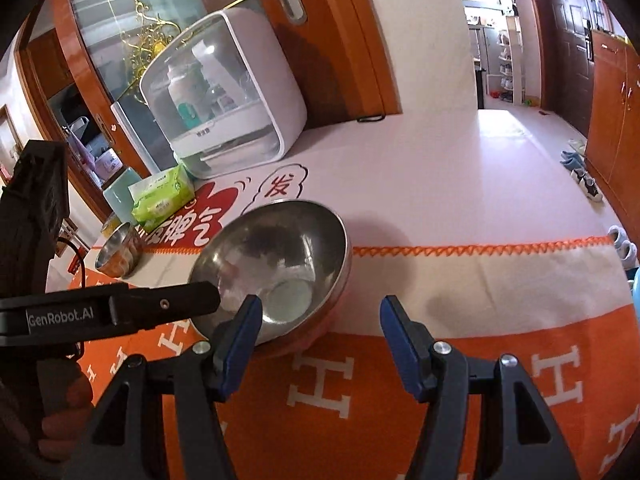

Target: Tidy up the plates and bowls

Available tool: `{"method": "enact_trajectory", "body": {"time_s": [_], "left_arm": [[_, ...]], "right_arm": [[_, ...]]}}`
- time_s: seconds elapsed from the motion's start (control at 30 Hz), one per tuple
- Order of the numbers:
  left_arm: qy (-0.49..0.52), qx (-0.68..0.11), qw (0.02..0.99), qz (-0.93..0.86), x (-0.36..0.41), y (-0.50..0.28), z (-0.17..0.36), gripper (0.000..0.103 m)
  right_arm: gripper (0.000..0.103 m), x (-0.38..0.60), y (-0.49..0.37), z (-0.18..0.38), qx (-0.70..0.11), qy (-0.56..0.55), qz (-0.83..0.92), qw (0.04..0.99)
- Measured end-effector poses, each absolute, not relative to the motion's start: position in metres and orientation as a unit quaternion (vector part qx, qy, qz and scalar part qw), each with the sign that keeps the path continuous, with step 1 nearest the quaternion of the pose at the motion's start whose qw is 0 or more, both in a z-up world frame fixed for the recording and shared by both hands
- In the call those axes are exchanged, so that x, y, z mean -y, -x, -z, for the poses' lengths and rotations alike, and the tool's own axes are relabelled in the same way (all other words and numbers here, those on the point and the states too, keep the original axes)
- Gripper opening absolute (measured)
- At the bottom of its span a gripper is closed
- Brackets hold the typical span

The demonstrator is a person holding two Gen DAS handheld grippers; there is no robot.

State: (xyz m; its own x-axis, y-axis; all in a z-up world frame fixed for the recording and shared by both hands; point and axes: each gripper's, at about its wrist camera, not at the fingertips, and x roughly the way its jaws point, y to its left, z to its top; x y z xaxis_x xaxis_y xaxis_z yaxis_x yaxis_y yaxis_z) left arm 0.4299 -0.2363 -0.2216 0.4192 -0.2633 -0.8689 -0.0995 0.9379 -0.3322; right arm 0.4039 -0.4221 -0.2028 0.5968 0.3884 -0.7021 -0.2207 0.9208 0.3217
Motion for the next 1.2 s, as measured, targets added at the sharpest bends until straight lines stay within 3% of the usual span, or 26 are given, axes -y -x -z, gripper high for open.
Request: {"method": "enact_trajectory", "body": {"time_s": [0.23,0.43,0.77,0.97,1.2], "left_arm": [[0.175,-0.558,0.809,0.059,0.236,-0.44,0.238,0.072],[0.192,-0.571,0.796,0.065,0.238,-0.44,0.249,0.057],[0.203,-0.582,0.784,0.077,0.244,-0.437,0.252,0.035],[0.207,-0.581,0.784,0.075,0.248,-0.433,0.25,0.02],[0.206,-0.594,0.773,0.083,0.251,-0.423,0.247,0.016]], "right_arm": [[0.062,0.425,-0.407,0.212,-0.42,-0.127,-0.169,0.882],[0.061,0.431,-0.406,0.22,-0.435,-0.166,-0.155,0.871],[0.031,0.428,-0.402,0.225,-0.454,-0.189,-0.157,0.856],[0.02,0.431,-0.397,0.227,-0.467,-0.191,-0.145,0.851],[0.011,0.434,-0.394,0.228,-0.498,-0.183,-0.117,0.84]]}}
